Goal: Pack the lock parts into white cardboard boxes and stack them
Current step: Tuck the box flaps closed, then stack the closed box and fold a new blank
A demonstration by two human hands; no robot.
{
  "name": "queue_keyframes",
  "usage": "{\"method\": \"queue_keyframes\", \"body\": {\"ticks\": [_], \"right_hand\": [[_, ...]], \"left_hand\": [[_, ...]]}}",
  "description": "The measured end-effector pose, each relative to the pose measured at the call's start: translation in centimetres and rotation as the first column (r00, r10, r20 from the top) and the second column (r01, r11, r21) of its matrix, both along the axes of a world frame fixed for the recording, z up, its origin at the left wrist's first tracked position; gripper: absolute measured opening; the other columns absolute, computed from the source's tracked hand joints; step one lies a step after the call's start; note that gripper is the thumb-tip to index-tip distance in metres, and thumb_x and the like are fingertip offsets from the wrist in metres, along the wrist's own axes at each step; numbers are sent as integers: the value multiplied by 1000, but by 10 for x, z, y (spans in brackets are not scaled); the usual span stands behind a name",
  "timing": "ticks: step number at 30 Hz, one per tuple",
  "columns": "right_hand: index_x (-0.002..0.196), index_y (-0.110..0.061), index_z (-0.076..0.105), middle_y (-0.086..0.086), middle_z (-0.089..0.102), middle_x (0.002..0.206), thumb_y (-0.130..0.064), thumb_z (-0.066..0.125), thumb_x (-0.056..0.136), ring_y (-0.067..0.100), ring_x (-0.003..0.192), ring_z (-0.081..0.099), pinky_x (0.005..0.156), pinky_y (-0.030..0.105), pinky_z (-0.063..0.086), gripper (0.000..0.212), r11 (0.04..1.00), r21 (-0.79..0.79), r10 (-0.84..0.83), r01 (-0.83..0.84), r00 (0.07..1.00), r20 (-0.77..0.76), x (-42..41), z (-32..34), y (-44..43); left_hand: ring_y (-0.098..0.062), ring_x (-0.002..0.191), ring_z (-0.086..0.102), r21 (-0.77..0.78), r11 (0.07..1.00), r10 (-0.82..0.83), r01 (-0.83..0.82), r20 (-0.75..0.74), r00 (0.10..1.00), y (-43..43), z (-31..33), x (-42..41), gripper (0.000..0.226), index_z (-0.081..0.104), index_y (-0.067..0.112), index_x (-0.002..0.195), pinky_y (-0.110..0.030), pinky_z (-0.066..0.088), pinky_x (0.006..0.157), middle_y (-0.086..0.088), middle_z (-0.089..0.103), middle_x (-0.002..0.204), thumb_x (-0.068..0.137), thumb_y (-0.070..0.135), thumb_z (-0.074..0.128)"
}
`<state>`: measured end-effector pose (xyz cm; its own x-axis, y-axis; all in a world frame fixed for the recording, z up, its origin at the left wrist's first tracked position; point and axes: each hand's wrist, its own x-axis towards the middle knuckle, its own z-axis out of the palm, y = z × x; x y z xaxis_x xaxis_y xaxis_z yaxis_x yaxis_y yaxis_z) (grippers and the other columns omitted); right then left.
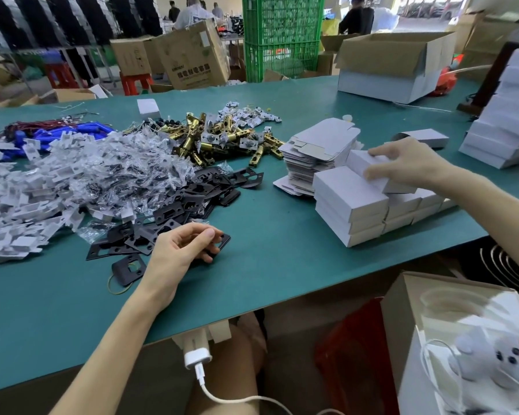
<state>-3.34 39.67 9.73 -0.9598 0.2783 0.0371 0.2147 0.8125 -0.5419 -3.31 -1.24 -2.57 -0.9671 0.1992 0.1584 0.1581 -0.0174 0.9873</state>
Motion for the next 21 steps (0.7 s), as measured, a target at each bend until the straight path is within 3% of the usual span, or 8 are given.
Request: {"method": "queue_keyframes", "body": {"ticks": [6,11,15,18,21], "right_hand": [[137,-17,65,8,58,145,-32,70,92,27,134,51,97,26,32,48,997,72,39,-38,999,-10,7,-3,-2],[134,-9,64,16,59,143,-34,60,100,34,135,49,108,38,34,42,973,206,132,-108,985,-108,-2,-2,-31],[132,1,54,20,55,137,-41,55,102,37,128,50,106,46,38,52,915,356,210,-190,978,-17,-35,-8,-74],[128,1,49,23,52,131,-47,55,101,39,124,49,104,47,36,56,884,437,165,-165,986,37,-59,-10,-98],[122,2,54,26,54,131,-32,55,102,40,124,49,104,45,35,40,854,507,109,-115,993,41,-69,-12,-109]], "left_hand": [[-21,80,70,-66,998,-9,7,-24,1000,-1,-3,-2,18,81,10,98,-24,58,68,-13,77,93,102,9,63],[-21,78,69,-99,995,0,-3,-34,999,-1,-4,-3,22,82,14,97,-24,58,68,-14,77,91,102,6,62],[-21,78,68,-98,995,2,-5,-30,1000,-1,-4,-3,19,80,11,99,-24,57,68,-15,76,91,102,7,62],[-21,77,68,-81,997,13,-14,-21,1000,-3,-4,-3,18,80,9,99,-24,57,68,-15,76,91,103,7,62],[-21,77,68,-73,997,22,-23,-16,1000,-3,-5,-4,18,80,8,99,-24,57,68,-13,76,90,103,7,62]]}}
